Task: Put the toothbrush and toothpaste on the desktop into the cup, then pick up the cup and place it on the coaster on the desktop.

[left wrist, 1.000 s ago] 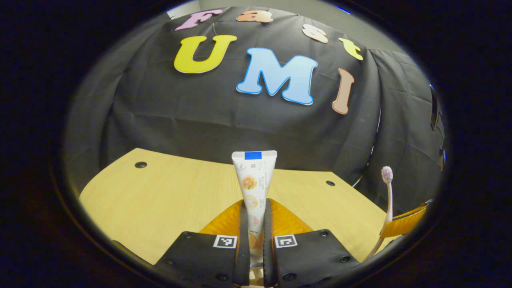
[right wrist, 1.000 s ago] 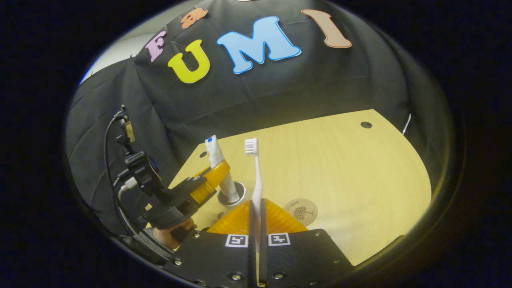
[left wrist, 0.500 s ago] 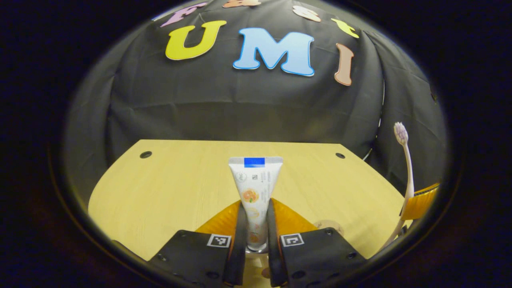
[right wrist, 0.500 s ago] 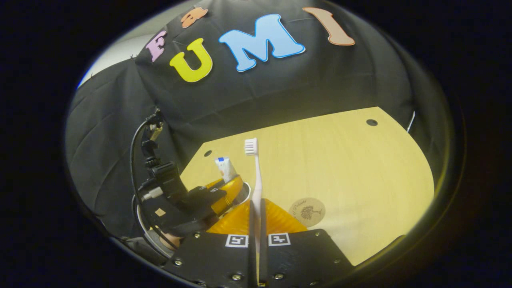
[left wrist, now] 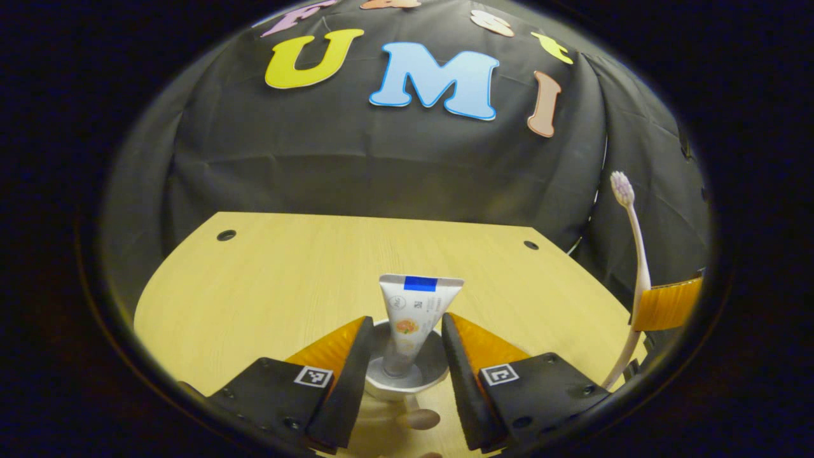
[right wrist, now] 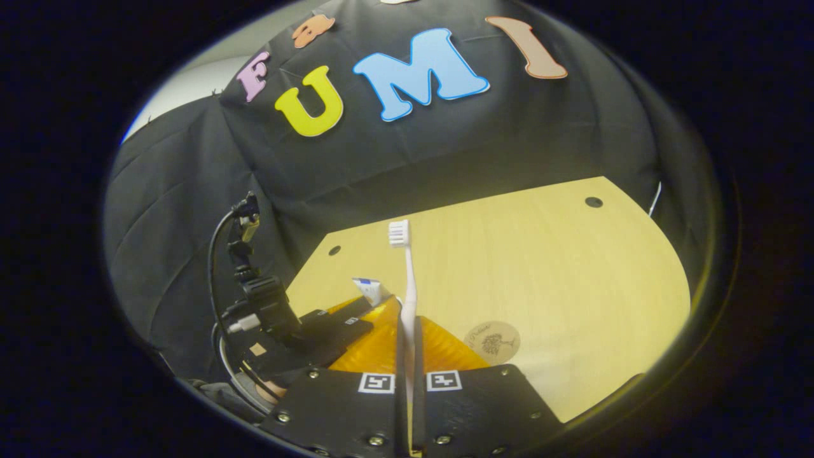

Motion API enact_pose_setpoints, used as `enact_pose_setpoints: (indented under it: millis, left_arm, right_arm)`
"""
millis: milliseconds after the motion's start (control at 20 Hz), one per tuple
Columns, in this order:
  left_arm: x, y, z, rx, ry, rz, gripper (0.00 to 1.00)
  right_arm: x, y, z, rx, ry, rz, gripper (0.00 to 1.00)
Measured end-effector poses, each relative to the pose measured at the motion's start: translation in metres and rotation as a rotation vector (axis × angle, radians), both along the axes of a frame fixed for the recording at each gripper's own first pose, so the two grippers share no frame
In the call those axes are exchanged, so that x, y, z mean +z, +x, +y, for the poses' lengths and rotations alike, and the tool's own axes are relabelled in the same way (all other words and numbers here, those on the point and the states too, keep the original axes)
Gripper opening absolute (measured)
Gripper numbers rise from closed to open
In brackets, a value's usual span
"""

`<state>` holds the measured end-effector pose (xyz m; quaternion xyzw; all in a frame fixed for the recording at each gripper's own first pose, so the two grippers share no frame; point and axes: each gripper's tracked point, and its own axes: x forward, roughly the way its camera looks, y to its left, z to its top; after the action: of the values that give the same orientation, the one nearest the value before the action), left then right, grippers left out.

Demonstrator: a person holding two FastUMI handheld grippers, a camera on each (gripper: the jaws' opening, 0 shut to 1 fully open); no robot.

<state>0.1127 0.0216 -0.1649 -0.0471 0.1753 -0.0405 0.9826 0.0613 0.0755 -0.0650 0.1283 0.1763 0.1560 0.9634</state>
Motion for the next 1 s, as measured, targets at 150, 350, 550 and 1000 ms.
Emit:
enact_pose_setpoints:
  millis: [150, 350, 550, 1000]
  left_arm:
    - [0.005, -0.014, 0.001, -0.011, 0.0, -0.006, 0.82]
    - [0.011, -0.038, 0.01, -0.014, -0.001, 0.011, 0.82]
    - [0.015, -0.063, 0.018, -0.027, -0.005, 0.045, 0.83]
    - [-0.003, -0.098, 0.029, -0.06, -0.053, 0.138, 0.86]
  right_arm:
    - [0.008, 0.011, 0.009, 0.016, -0.007, -0.045, 0.04]
    - [0.025, 0.031, 0.028, 0.037, -0.006, -0.119, 0.04]
    - [0.04, 0.046, 0.053, 0.076, -0.019, -0.191, 0.04]
    - [0.036, 0.085, 0.111, 0.158, -0.049, -0.298, 0.04]
